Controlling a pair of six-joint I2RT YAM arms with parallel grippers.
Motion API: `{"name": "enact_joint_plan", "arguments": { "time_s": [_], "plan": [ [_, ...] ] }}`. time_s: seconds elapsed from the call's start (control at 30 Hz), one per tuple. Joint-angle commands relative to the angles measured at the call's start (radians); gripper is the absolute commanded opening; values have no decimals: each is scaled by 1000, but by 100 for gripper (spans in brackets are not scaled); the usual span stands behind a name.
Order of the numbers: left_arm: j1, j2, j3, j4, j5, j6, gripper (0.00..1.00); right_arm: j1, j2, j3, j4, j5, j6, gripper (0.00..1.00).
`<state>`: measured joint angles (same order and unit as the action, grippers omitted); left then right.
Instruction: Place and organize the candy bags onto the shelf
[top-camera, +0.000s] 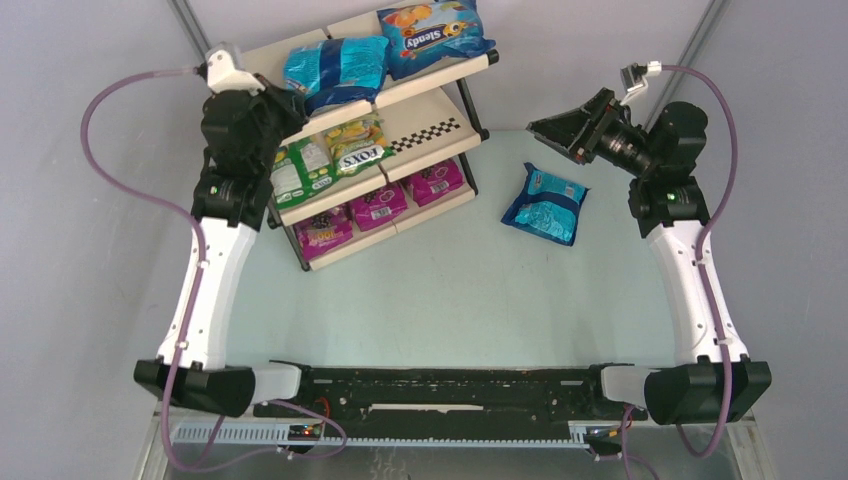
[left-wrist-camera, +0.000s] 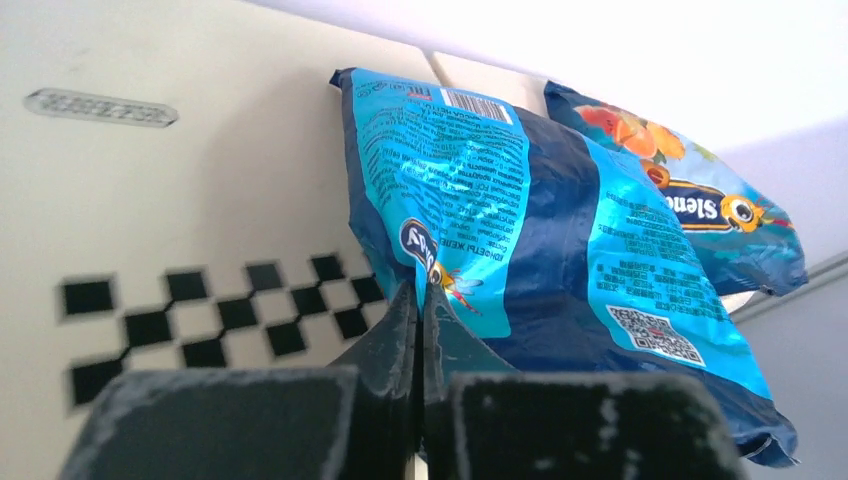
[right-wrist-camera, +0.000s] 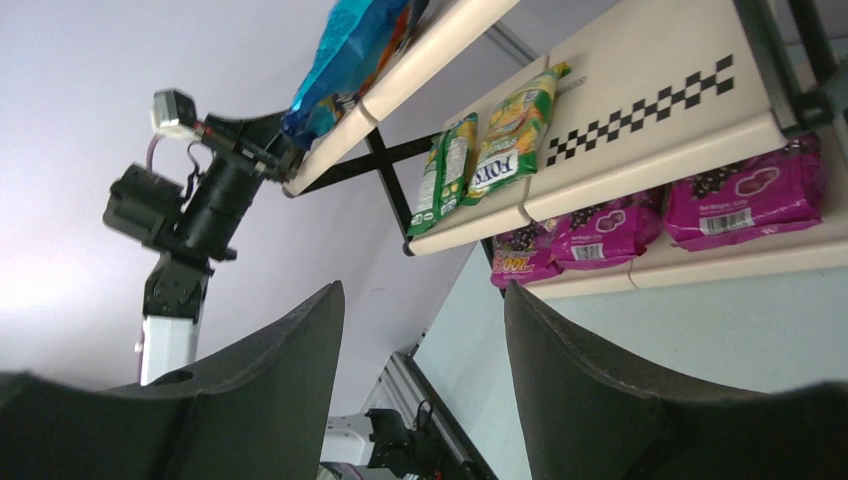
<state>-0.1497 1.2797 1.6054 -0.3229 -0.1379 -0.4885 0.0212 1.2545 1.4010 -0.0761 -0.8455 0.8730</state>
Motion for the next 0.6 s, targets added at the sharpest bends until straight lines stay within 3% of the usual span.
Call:
{"name": "enact_joint_plan", "arguments": {
  "time_s": [0.0, 0.13, 0.37, 0.57],
  "plan": [
    [7, -184, -188, 200, -200, -125, 0, -8, -54, -4, -32, 18, -67, 69],
    [-8, -245, -318, 317, -257, -195, 0, -8, -78, -22, -53, 21, -86, 69],
    [-26, -115, -230, 356, -113, -290, 0, -14, -108, -88, -90, 34, -121, 69],
    [-115, -56, -196, 397, -258, -288, 0, -46, -137, -141, -110, 36, -136, 69]
  ]
}}
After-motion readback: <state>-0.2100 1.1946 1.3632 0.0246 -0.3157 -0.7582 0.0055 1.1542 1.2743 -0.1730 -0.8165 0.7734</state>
